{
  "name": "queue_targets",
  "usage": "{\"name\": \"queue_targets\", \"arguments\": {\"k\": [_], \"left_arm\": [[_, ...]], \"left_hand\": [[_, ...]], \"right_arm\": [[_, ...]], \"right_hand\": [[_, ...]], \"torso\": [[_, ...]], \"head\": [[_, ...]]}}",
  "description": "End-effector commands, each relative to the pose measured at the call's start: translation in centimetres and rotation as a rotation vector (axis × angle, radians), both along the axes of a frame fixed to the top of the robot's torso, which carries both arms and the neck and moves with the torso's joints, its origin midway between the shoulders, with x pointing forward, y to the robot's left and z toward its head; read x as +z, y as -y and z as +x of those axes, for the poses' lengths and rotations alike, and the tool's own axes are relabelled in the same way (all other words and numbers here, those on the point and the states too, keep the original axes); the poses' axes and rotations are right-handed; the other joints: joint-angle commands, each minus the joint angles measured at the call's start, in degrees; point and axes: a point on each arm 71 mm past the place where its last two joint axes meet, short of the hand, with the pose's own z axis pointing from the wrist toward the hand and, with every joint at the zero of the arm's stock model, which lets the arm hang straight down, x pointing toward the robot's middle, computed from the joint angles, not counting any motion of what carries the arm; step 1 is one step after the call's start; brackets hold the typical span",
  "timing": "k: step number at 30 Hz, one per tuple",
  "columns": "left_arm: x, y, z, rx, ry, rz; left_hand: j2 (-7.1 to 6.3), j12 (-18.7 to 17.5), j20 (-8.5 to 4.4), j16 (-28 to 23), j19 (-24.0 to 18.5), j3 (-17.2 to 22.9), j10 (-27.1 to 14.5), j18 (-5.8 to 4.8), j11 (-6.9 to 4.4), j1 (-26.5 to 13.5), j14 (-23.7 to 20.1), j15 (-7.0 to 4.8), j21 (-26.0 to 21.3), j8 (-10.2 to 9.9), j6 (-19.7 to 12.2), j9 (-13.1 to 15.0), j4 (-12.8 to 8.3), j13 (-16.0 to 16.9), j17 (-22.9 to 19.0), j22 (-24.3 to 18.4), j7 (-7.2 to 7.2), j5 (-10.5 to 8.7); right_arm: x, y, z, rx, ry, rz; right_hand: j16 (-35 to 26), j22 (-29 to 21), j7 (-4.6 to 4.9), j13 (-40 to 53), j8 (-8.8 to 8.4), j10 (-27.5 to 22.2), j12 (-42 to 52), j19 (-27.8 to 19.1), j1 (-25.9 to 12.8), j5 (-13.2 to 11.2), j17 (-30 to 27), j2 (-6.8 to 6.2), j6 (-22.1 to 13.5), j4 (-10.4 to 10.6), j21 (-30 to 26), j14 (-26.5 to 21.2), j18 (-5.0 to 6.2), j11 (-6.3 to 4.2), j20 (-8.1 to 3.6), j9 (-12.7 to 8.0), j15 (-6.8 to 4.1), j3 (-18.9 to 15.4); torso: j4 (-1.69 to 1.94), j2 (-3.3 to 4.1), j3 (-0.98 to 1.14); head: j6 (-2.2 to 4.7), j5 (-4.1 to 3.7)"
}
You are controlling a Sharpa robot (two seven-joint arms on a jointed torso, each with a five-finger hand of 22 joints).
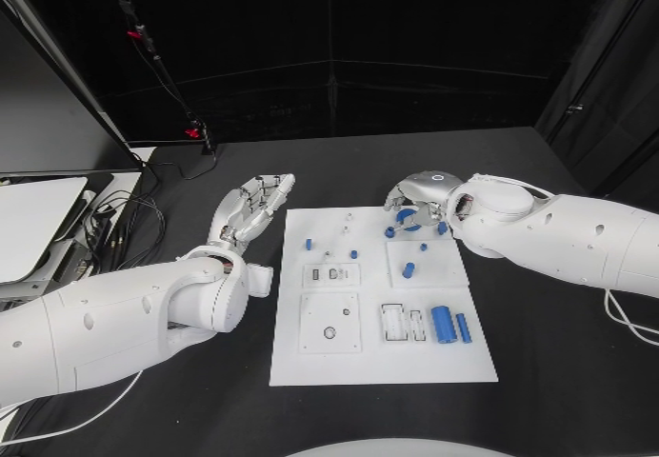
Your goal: Assemble the parts on the task board
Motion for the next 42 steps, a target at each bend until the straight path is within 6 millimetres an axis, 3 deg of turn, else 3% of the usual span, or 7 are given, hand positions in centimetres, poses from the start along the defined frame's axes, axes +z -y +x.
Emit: {"name": "queue_targets", "arguments": {"k": [1,10,23,32,42], "left_arm": [[2.2,0.1,-0.8,-0.038,0.307,-0.065],[2.2,0.1,-0.8,-0.037,0.306,-0.064],[2.2,0.1,-0.8,-0.036,0.304,-0.063],[2.1,0.1,-0.7,-0.037,0.302,-0.064],[2.1,0.1,-0.7,-0.039,0.299,-0.065]], "left_hand": [[0.43,-0.14,0.30,-0.17,0.07,0.33,0.11,1.15,0.45,0.12,0.02,0.52,0.20,-0.39,0.27,0.01,-0.15,-0.02,0.01,0.06,6.95,0.31],[0.56,-0.14,0.33,-0.16,0.11,0.35,0.15,1.14,0.49,0.23,0.04,0.55,0.27,-0.41,0.29,0.01,-0.15,-0.02,0.01,0.09,6.98,0.38],[0.69,-0.14,0.34,-0.15,0.11,0.36,0.17,1.13,0.52,0.27,0.06,0.58,0.30,-0.42,0.31,0.01,-0.14,-0.02,0.01,0.09,7.01,0.40],[0.88,-0.13,0.37,-0.14,0.08,0.36,0.20,1.12,0.56,0.30,0.08,0.62,0.31,-0.44,0.34,0.01,-0.13,-0.02,0.01,0.09,7.05,0.40],[1.09,-0.13,0.39,-0.13,0.02,0.35,0.24,1.10,0.60,0.30,0.10,0.66,0.30,-0.46,0.37,0.01,-0.13,-0.03,0.01,0.08,7.09,0.41]], "right_arm": [[-0.1,-0.5,-0.1,0.026,-0.020,-0.021],[-0.8,-0.9,-0.3,0.027,-0.074,-0.068],[-1.9,-1.6,-0.3,0.013,-0.101,-0.114],[-2.3,-1.9,-0.1,-0.001,-0.094,-0.143],[-2.4,-2.0,-0.1,-0.012,-0.068,-0.166]], "right_hand": [[-0.15,7.67,0.00,0.02,-0.24,0.16,-0.28,1.06,0.17,-0.13,3.19,-0.30,0.53,0.03,-0.21,3.84,0.09,-0.29,-0.43,0.06,-0.38,0.36],[-0.17,7.62,-0.12,0.05,-0.52,0.55,-0.50,1.03,0.43,-0.13,3.18,-0.46,0.89,-0.03,-0.25,3.84,0.10,-0.56,-0.73,0.08,-0.63,0.68],[-0.15,7.58,-0.31,0.04,-1.00,3.31,-0.90,1.00,1.74,-0.13,3.49,0.51,2.97,-0.21,-0.32,3.95,0.11,-1.18,-1.37,0.19,-1.10,1.93],[-0.15,7.61,-0.29,-0.02,-0.83,5.66,-1.39,1.03,2.90,-0.11,3.62,2.15,5.40,0.02,-0.34,3.99,0.09,-1.46,-1.52,0.36,-1.13,3.22],[-0.17,7.70,0.41,-0.06,-0.61,9.22,-2.66,1.10,4.30,-0.10,3.73,2.49,8.85,0.52,-0.35,4.04,0.09,-2.27,-1.84,0.52,-1.68,4.26]], "torso": [[0.10,0.00,-0.02],[0.04,-0.02,-0.03],[0.03,-0.03,0.02],[-0.02,-0.06,-0.02],[-0.02,-0.08,-0.03]], "head": [[0.01,0.01],[-0.18,0.18],[-0.35,0.22],[-0.43,0.20],[-0.50,0.17]]}}
